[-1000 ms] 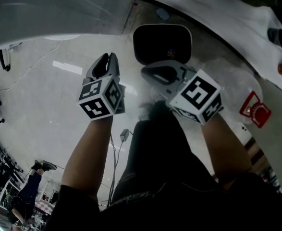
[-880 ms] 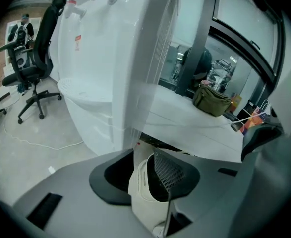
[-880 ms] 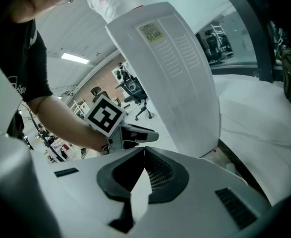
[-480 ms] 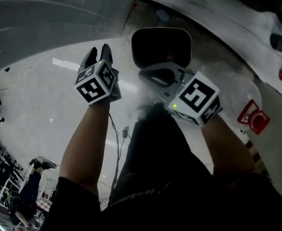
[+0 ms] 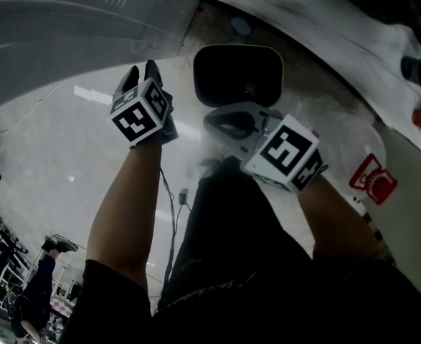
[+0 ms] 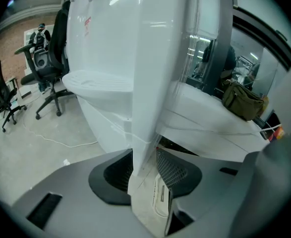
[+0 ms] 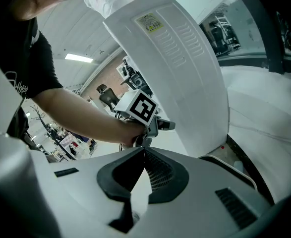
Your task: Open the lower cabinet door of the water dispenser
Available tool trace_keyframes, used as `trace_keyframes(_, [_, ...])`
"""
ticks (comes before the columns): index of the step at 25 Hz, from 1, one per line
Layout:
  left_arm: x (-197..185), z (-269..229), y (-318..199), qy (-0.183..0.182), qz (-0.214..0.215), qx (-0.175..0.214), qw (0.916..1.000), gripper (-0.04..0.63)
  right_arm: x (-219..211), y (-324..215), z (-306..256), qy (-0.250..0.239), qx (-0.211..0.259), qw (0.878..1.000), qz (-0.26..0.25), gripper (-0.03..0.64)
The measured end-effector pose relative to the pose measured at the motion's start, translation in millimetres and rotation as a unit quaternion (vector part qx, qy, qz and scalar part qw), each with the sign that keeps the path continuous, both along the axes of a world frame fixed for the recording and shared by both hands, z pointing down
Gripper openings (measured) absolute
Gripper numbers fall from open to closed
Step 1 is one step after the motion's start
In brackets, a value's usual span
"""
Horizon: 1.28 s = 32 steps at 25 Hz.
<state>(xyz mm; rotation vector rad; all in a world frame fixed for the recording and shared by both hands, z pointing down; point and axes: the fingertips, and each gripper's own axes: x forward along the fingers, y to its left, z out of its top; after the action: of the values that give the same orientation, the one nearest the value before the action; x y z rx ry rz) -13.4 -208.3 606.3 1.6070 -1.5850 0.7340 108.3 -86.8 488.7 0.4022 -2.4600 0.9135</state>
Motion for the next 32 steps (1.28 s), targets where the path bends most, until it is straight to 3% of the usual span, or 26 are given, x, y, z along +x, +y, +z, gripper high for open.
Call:
trace_keyframes(5, [-2,-1,-10,-0.001,-0.004,0.013,0.9999,0.143,2,6,-1,0.004,0.001,1.000,-0.016,0.014])
trace_keyframes(16, [-5,0,-13,-0.019,0.011,0.004,0.9998,0.140,4,4,-6,0.005,0.008,1.000,-0.027,0.014])
trace_keyframes(32, [-7,1,-10,-0.016,0.029,0.001,0.9995,0.111,7,6,-3,-0.001,0.011,0.999,-0.032,0.014])
